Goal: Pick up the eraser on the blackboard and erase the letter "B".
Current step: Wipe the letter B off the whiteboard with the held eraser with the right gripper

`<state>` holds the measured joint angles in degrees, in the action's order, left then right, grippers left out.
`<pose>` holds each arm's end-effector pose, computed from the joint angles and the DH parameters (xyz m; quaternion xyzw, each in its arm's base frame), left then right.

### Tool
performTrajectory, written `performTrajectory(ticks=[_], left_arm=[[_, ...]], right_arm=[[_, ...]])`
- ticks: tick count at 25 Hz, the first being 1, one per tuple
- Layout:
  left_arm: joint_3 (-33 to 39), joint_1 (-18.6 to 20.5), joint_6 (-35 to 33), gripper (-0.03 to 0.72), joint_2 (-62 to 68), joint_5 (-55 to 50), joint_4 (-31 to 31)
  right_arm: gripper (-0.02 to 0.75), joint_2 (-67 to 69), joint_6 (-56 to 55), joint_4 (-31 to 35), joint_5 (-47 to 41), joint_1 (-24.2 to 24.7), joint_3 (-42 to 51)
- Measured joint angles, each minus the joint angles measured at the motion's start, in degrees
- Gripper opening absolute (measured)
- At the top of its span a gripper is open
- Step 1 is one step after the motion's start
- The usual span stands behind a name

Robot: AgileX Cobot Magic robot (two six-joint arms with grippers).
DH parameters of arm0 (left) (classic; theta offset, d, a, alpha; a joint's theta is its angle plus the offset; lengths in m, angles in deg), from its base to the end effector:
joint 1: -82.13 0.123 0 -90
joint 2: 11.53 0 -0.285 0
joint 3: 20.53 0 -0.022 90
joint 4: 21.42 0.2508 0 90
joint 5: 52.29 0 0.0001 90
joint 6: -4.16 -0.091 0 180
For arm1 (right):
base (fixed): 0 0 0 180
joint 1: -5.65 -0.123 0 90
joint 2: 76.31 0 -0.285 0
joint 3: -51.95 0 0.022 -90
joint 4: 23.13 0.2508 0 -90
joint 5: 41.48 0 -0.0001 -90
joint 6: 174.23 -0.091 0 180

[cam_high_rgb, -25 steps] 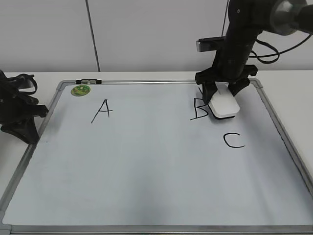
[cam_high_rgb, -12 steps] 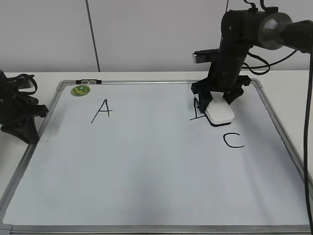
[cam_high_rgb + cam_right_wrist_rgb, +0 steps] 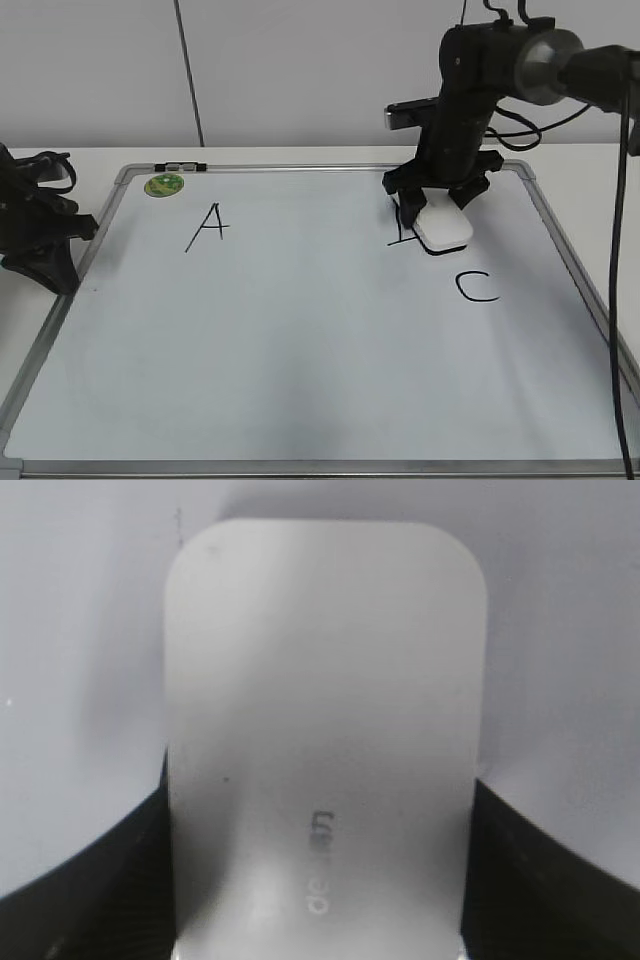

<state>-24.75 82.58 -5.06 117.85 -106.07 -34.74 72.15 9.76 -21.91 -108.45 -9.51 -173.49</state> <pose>0.4014 -0.0138 0.1275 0.0085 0.9955 -0.0931 0.0171 0.4898 0.1346 0.1474 -0.1624 0.9828 0.0186 0.0858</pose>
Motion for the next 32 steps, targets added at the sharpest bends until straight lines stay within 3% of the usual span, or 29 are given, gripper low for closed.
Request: performTrajectory(ticks=[12, 22, 32], left_arm=[[0.0, 0.0, 0.0, 0.011, 0.0, 0.1, 0.1], [0.0, 0.0, 0.0, 0.011, 0.0, 0.1, 0.1], [0.0, 0.0, 0.0, 0.011, 0.0, 0.1, 0.2]], right_arm=[[0.547, 1.3, 2.4, -1.2, 3.0, -11.0, -1.1], [0.547, 2.0, 2.7, -1.9, 0.7, -10.7, -3.4], [0.547, 1.9, 2.8, 0.4, -1.1, -4.9, -3.5]])
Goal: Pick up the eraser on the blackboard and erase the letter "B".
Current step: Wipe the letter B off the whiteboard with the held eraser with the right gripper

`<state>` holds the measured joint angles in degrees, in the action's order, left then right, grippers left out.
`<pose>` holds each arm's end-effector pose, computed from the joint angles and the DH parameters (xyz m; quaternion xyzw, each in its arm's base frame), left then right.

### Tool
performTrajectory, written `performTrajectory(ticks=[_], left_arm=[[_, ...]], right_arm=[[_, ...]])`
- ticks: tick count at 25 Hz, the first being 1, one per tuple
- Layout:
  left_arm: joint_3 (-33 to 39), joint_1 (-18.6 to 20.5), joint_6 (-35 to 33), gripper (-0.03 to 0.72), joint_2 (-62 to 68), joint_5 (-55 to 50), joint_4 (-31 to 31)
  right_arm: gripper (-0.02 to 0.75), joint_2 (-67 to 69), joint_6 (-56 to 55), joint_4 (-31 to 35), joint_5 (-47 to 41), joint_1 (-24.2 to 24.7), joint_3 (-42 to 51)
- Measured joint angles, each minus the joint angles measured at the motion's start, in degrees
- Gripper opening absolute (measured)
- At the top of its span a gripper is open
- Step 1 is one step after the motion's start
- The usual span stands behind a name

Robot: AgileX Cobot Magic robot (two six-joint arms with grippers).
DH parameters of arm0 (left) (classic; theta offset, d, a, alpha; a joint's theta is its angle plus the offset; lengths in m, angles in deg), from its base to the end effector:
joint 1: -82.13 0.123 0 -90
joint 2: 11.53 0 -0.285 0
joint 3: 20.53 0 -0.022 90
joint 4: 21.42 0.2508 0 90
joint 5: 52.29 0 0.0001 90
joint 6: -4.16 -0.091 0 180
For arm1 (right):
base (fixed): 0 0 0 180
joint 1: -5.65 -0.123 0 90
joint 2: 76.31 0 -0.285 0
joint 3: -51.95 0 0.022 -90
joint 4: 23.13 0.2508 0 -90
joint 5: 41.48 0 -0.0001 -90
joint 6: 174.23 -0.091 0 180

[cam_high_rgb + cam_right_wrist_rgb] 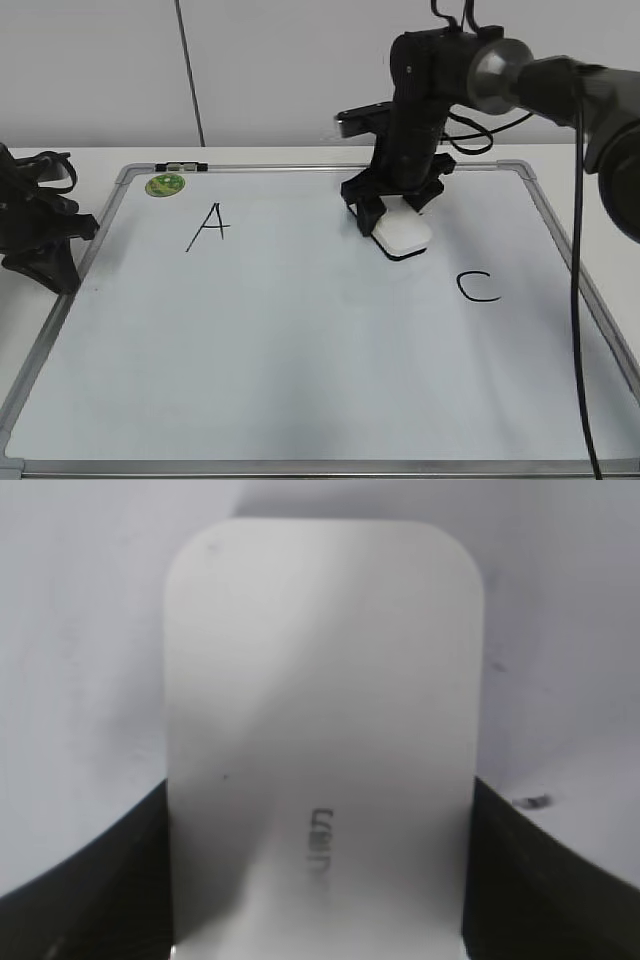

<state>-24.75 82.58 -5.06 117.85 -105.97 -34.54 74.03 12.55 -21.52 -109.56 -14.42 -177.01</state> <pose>0.4015 -0.0135 0.1274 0.0094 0.9956 -0.0916 0.0178 0.4824 0.1788 0.1467 -0.2273 0.9694 0.0240 0.0897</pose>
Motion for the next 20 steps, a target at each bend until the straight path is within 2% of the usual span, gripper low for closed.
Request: performTrajectory(ticks=[9, 20], left_arm=[[0.0, 0.0, 0.0, 0.011, 0.0, 0.0, 0.0], [0.0, 0.0, 0.0, 0.011, 0.0, 0.0, 0.0]], right_arm=[[0.547, -0.3, -0.6, -1.1, -0.8, 6.7, 0.0], [0.547, -5.3, -1.1, -5.3, -2.4, 8.9, 0.5]])
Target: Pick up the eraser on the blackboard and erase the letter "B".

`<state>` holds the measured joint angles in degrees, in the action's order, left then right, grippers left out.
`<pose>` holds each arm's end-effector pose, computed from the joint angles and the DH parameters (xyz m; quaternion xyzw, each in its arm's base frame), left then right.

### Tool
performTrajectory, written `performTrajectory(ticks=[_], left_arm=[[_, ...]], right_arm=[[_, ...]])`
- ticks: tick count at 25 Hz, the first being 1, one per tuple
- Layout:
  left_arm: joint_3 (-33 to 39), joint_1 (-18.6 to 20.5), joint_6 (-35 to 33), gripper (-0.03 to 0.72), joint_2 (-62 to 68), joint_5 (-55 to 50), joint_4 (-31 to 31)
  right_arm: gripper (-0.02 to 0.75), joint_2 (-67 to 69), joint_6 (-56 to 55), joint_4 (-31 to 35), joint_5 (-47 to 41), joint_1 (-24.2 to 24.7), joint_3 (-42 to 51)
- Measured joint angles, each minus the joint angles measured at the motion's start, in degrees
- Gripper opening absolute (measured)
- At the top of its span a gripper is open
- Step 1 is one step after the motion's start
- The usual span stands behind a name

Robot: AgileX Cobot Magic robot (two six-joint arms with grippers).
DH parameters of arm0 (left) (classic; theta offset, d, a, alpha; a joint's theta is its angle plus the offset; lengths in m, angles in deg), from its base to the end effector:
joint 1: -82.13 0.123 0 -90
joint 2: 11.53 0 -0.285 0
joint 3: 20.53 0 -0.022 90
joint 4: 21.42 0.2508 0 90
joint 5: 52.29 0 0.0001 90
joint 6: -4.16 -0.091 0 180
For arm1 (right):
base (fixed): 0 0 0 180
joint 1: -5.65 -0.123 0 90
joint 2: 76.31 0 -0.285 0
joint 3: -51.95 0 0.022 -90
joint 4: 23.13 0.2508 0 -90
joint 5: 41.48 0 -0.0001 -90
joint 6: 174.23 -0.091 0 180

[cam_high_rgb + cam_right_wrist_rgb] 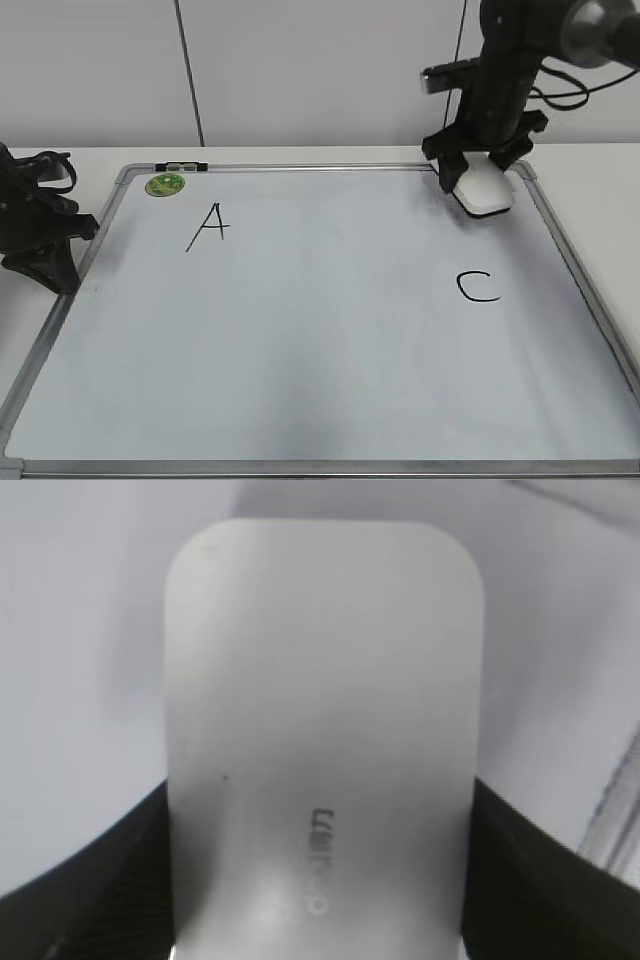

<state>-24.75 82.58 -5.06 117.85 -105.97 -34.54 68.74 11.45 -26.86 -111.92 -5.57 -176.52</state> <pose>0.4015 -0.0135 0.1274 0.0094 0.9956 -0.0916 0.0178 0.4971 0.0929 0.1909 -0.1532 0.9812 -0.0262 0.1144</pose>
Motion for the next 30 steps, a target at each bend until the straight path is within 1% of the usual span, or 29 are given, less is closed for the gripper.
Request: performTrajectory(ticks=[9, 12, 17, 22, 27, 30], left_arm=[[0.0, 0.0, 0.0, 0.011, 0.0, 0.0, 0.0], [0.0, 0.0, 0.0, 0.011, 0.0, 0.0, 0.0], [0.0, 0.0, 0.0, 0.011, 0.0, 0.1, 0.0], [0.0, 0.0, 0.1, 0.011, 0.0, 0.1, 0.1], [0.0, 0.0, 0.1, 0.011, 0.0, 0.1, 0.1], [0.0, 0.0, 0.1, 0.011, 0.0, 0.1, 0.1]], right_arm=[[0.547, -11.3, -0.1, -0.2, -0.4, 0.0, 0.0], [0.547, -16.3, -0.1, -0.3, -0.5, 0.0, 2.1], [0.547, -24.5, -0.4, -0.5, -0.6, 0.7, 12.3], [0.547, -30.3, -1.1, 1.1, 0.2, 4.5, 25.0], [0.547, -33.8, -1.1, 4.4, 7.2, 9.0, 37.6], [0.547, -33.8, -1.1, 5.5, 12.1, 10.6, 43.7]])
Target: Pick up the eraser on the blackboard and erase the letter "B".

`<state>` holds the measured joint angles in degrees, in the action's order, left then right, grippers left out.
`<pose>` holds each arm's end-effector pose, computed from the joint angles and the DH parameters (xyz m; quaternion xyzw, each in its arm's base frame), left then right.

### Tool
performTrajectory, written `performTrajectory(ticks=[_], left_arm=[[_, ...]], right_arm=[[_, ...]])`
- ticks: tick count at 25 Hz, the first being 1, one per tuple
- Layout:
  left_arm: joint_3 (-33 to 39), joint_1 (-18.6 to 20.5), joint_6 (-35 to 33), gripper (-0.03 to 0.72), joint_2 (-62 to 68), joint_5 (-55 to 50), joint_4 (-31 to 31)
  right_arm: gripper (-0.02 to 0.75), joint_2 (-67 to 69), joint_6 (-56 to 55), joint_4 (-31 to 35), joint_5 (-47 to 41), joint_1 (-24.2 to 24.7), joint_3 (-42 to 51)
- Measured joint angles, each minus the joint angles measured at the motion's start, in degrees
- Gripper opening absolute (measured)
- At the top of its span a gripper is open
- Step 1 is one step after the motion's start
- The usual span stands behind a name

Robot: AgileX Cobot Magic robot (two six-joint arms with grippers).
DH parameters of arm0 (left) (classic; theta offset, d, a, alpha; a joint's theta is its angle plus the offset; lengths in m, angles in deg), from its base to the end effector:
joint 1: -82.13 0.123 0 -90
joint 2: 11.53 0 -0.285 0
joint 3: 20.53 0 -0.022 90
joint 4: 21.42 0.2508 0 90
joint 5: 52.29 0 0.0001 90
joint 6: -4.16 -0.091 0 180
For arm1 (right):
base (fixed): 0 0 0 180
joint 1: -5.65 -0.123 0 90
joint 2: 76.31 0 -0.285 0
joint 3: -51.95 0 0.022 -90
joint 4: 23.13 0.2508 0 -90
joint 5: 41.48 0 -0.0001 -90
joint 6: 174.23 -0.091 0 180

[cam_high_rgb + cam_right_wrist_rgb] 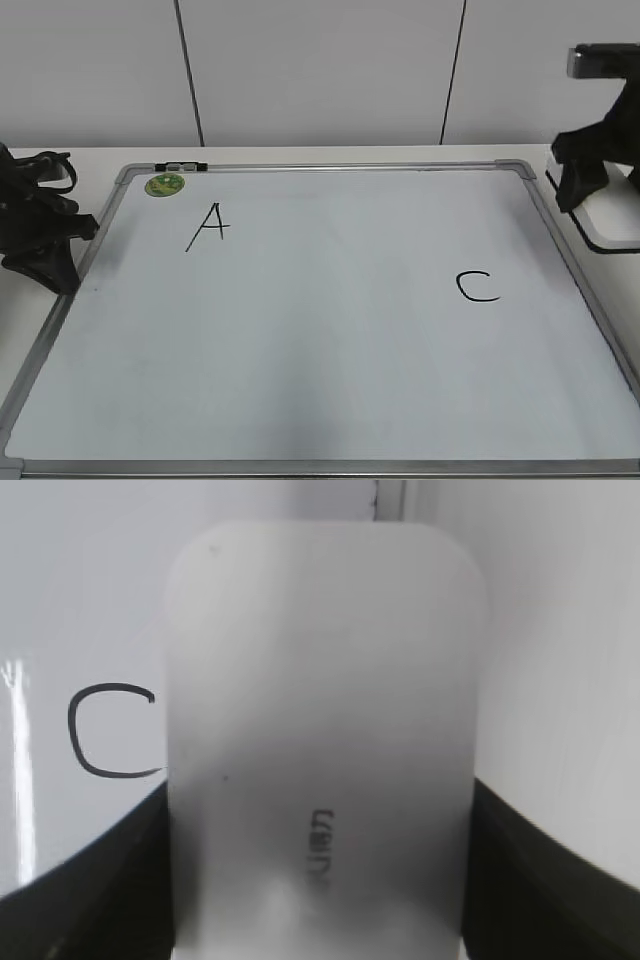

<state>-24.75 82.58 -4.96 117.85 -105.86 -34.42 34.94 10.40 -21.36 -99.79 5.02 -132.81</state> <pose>0.4016 -0.0133 0.1274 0.0091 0.9957 -0.0906 0.0186 0.3737 0.0065 0.2507 -0.0392 0.9903 0.0095 0.1327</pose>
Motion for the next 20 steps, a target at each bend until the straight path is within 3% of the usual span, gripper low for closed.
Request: performTrajectory(ticks=[5, 20], left_arm=[[0.0, 0.0, 0.0, 0.011, 0.0, 0.0, 0.0], [0.0, 0.0, 0.0, 0.011, 0.0, -0.1, 0.0]], right_arm=[[0.547, 0.5, 1.0, 1.6, 6.3, 0.4, 5.2], [0.547, 8.4, 1.4, 1.7, 12.3, 0.4, 5.5]])
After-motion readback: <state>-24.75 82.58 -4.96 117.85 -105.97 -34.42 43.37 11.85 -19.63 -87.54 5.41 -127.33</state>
